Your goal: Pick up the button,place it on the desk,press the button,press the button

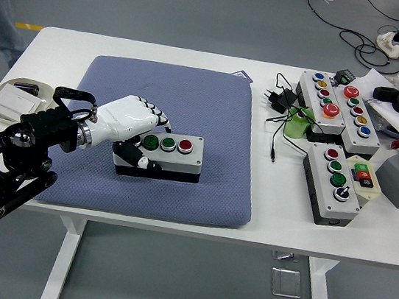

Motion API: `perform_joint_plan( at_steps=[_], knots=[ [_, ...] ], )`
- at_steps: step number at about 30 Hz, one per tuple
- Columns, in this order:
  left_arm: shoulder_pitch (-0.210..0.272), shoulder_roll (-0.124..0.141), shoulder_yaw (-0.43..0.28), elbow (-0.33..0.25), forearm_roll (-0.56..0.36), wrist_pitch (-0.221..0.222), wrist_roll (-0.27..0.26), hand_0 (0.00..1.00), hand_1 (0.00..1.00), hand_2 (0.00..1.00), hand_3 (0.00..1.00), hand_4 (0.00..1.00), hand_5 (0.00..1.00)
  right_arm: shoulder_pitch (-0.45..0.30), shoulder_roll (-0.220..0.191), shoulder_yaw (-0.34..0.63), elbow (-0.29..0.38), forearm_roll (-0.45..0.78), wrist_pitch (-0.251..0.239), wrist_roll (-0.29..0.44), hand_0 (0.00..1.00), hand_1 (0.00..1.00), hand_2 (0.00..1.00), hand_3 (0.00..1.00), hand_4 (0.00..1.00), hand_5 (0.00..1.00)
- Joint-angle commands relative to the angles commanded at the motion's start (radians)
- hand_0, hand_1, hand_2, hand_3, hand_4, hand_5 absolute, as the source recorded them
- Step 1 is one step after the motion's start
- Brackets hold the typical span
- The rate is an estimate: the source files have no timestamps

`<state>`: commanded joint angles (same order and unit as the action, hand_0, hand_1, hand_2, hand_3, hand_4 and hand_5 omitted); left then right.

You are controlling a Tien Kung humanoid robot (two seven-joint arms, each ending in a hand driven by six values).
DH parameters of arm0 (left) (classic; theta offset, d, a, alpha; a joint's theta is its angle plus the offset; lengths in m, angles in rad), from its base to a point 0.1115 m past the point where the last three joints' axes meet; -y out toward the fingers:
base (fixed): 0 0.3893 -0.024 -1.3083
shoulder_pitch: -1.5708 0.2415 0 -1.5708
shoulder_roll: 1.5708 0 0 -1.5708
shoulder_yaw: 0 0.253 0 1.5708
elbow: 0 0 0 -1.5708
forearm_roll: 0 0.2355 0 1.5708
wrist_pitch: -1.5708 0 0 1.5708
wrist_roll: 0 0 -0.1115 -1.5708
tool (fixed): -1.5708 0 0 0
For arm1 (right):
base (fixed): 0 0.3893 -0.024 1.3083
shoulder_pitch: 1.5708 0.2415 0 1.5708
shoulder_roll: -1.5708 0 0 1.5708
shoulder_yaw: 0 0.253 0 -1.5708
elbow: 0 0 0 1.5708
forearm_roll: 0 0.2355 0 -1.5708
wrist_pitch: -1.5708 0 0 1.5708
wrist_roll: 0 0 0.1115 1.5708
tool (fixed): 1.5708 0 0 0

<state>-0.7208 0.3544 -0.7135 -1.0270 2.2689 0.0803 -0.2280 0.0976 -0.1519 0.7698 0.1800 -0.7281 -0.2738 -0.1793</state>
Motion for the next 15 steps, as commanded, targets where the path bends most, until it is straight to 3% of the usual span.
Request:
perform_joint_plan(
  at_steps=[1,6,7,12,13,15],
  knots=[
    [0.002,0.001,-0.005,-0.004,0.000,-0.005,0.000,0.899,0.941,0.998,0.850,0.984,0.397,0.000,0.000,0.000,0.000,0.000,0.000,0.000,0.627,0.477,0.539,0.582,0.280,0.022],
    [0.025,0.013,-0.061,-0.063,0.000,-0.056,0.006,0.899,0.941,0.998,0.850,0.984,0.397,0.000,0.000,0.000,0.000,0.003,-0.001,0.002,0.627,0.477,0.539,0.582,0.280,0.022],
    [0.031,0.016,-0.073,-0.077,0.000,-0.064,0.008,0.922,0.954,0.998,0.887,0.989,0.403,0.000,0.000,-0.001,0.000,0.004,-0.001,0.002,0.627,0.477,0.539,0.582,0.279,0.022],
    [0.089,0.024,-0.204,-0.216,0.000,-0.098,0.031,0.922,0.954,0.998,0.887,0.989,0.403,0.000,-0.001,-0.001,0.000,0.008,-0.002,0.004,0.627,0.477,0.539,0.582,0.279,0.022],
    [0.103,0.023,-0.233,-0.252,0.000,-0.093,0.044,0.594,0.649,0.756,0.871,0.785,0.197,0.000,-0.001,-0.001,0.000,0.007,-0.002,0.004,0.627,0.477,0.539,0.582,0.279,0.022],
    [0.125,0.026,-0.274,-0.320,0.000,-0.079,0.076,0.594,0.649,0.756,0.871,0.785,0.197,0.000,-0.001,-0.004,0.000,0.012,-0.002,0.005,0.627,0.477,0.539,0.582,0.279,0.022]
  ],
)
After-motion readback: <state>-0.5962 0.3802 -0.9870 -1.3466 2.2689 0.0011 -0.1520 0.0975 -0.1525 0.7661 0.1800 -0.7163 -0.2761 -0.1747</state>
